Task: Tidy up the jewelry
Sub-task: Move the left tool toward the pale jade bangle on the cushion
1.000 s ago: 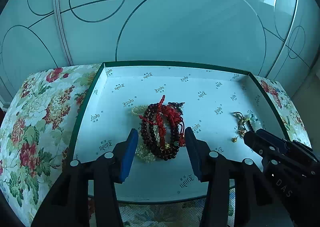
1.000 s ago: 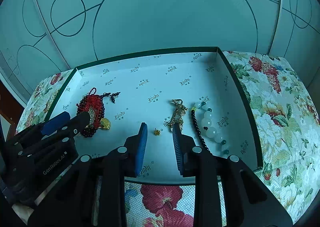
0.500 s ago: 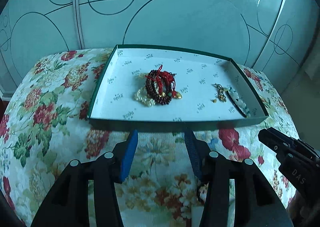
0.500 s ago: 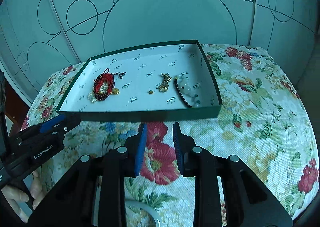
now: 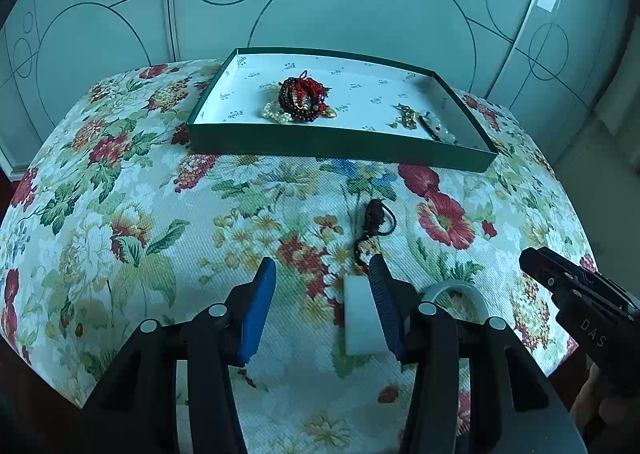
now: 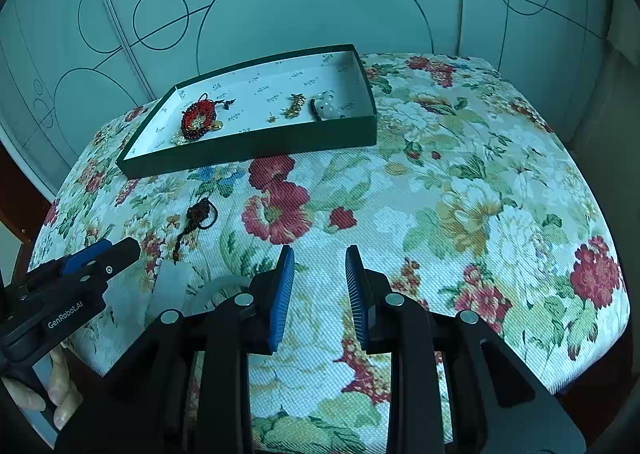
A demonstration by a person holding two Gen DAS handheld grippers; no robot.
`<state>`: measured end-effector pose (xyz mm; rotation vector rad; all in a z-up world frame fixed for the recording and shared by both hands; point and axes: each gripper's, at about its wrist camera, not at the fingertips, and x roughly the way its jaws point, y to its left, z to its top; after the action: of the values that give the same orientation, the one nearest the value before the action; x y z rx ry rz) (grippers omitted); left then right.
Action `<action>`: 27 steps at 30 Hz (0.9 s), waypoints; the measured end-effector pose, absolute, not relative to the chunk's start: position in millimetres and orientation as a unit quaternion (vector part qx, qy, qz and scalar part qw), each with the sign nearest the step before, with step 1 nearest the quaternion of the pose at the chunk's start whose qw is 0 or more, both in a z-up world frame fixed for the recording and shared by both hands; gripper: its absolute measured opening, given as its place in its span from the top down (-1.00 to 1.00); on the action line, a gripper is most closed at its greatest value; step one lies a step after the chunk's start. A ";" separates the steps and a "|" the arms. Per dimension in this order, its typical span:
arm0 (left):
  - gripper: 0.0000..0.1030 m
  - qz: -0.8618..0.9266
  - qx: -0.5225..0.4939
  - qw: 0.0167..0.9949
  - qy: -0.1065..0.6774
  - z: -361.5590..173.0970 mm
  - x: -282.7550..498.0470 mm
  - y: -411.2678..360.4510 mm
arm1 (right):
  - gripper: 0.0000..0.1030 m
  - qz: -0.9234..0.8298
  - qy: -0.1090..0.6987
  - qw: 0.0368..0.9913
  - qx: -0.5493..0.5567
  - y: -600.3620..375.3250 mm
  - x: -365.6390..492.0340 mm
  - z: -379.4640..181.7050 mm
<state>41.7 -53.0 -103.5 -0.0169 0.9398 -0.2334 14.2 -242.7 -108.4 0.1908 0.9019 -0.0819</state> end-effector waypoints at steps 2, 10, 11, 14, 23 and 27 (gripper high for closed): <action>0.06 -0.111 -0.004 0.886 0.449 -101.6 33.9 -58.7 | 0.49 -0.043 0.434 0.895 0.096 -249.1 7.2 -107.9; 0.05 -0.124 0.016 0.885 0.449 -101.3 8.6 -93.7 | 0.48 -0.055 0.427 0.897 0.102 -272.4 -15.7 -106.9; 0.05 -0.127 0.020 0.884 0.450 -102.3 6.1 -99.3 | 0.48 -0.057 0.427 0.896 0.105 -276.0 -18.0 -107.5; 0.05 -0.132 0.027 0.880 0.456 -106.4 1.6 -115.0 | 0.48 -0.063 0.426 0.895 0.115 -287.6 -24.1 -109.4; -0.34 -0.148 0.032 0.877 0.455 -111.4 -4.6 -148.7 | 0.48 -0.081 0.420 0.893 0.142 -319.8 -35.9 -114.7; -0.38 -0.147 0.029 0.876 0.459 -117.1 -2.2 -157.6 | 0.48 -0.081 0.417 0.892 0.152 -327.3 -37.6 -116.0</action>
<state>-2.2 -157.6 -117.1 0.0609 0.9585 -0.3076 -37.6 -327.3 -116.0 0.3145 0.8663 -0.1682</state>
